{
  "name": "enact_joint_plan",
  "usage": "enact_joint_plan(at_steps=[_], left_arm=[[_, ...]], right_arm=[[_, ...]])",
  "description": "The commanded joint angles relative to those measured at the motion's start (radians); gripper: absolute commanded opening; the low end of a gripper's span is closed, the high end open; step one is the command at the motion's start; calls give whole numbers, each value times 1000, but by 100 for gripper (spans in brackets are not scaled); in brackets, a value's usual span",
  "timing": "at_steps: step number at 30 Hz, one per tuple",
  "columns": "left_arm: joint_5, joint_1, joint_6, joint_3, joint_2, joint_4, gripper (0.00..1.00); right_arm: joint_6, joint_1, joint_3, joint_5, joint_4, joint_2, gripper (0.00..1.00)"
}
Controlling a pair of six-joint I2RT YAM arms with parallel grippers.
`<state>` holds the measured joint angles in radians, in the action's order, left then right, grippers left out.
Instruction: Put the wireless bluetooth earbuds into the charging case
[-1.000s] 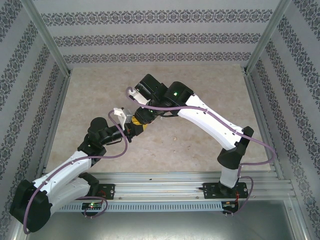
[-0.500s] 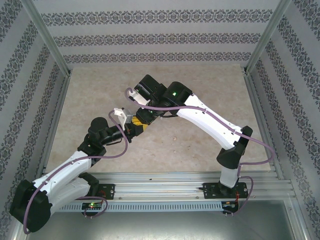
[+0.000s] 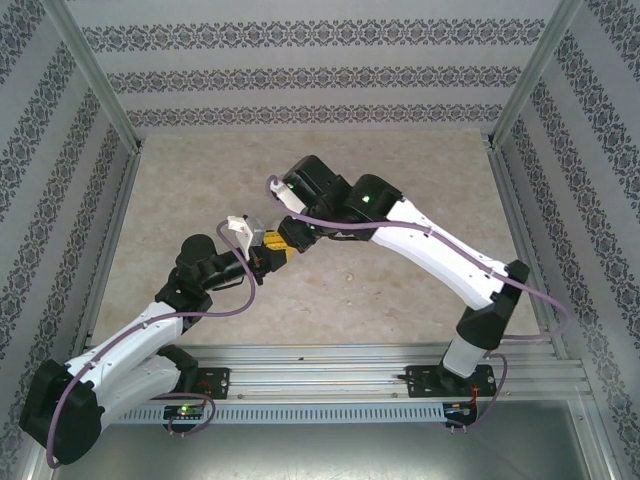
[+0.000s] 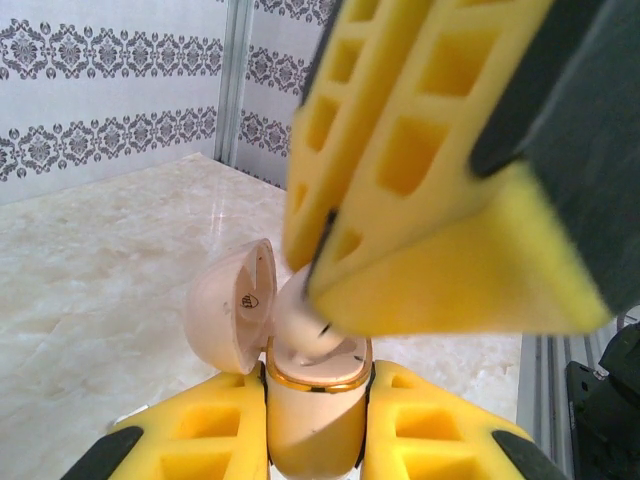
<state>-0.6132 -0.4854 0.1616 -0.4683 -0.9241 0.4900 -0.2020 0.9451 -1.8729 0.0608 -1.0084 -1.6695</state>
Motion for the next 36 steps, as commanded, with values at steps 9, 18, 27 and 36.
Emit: enact_joint_plan(at_steps=[9, 18, 27, 36], left_arm=[[35, -13, 27, 21, 23, 130, 0], [67, -13, 50, 45, 9, 207, 0], [127, -13, 22, 59, 9, 257, 0], [186, -14, 1, 72, -4, 308, 0]], right_arm=[[-233, -50, 367, 55, 525, 264, 18], [-416, -53, 583, 81, 860, 320, 18], [-526, -48, 674, 63, 997, 327, 17], [-572, -31, 752, 19, 1101, 349, 17]])
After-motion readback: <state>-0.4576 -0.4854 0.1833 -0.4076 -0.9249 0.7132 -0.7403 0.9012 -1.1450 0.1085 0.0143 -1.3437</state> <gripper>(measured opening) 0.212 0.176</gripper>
